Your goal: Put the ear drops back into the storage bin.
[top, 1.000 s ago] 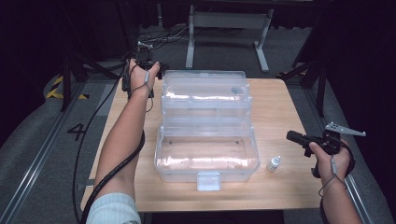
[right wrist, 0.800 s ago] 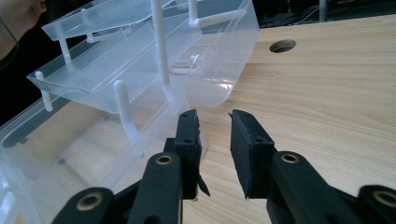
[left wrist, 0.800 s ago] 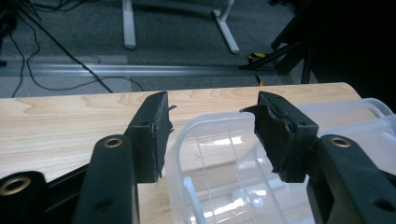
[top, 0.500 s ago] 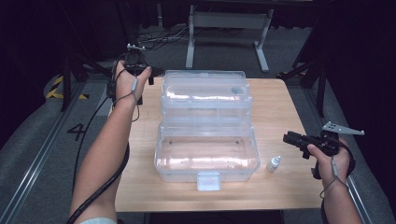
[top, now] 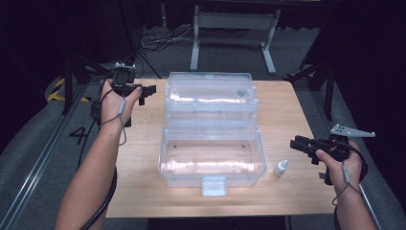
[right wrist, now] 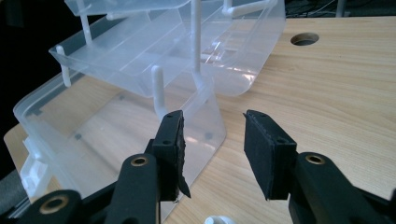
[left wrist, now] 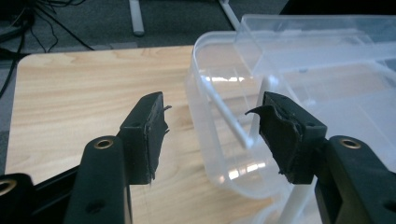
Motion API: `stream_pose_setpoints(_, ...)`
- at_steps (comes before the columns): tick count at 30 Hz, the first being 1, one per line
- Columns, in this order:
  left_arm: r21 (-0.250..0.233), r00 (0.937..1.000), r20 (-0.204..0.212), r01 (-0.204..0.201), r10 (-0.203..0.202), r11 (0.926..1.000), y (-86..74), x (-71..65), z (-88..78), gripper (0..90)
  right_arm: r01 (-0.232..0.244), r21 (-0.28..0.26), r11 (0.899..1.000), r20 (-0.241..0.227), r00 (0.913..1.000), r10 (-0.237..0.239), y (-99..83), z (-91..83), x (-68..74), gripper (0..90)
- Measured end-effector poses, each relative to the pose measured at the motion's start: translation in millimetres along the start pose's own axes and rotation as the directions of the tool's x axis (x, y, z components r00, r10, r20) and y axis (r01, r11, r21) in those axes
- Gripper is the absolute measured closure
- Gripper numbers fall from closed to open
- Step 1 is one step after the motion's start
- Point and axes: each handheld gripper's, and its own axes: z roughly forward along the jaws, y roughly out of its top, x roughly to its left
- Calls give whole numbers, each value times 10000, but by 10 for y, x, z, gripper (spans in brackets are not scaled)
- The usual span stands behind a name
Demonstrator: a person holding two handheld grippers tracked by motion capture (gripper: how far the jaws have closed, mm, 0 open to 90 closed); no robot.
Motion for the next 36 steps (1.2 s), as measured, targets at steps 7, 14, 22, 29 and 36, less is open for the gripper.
stream_pose_setpoints(7, -114, 9999, 89, -85, 86, 9999, -224, 10, -119, 409, 170, 621, 9979, 84, 9998, -176, 7, 8, 33, 565)
stream_pose_setpoints(14, -21, 9996, 271, -72, 73, 10000, -454, 9, -186, 403, 203, 1198, 9926, 124, 9997, -220, 0, 32, 42, 552)
stream_pose_setpoints(22, 54, 9999, 104, -18, 17, 10000, -591, 19, -224, 405, 190, 1413, 9898, 97, 9997, -206, -7, 64, 39, 547)
stream_pose_setpoints(29, 34, 9988, 332, 352, -353, 9994, -723, 32, -228, 402, 252, 1660, 9858, 64, 9996, -267, 1, 80, 73, 539)
stream_pose_setpoints(36, 160, 9990, 203, 394, -397, 9991, -772, 68, -197, 399, 289, 1805, 9832, 73, 9995, -307, 7, 88, 86, 529)
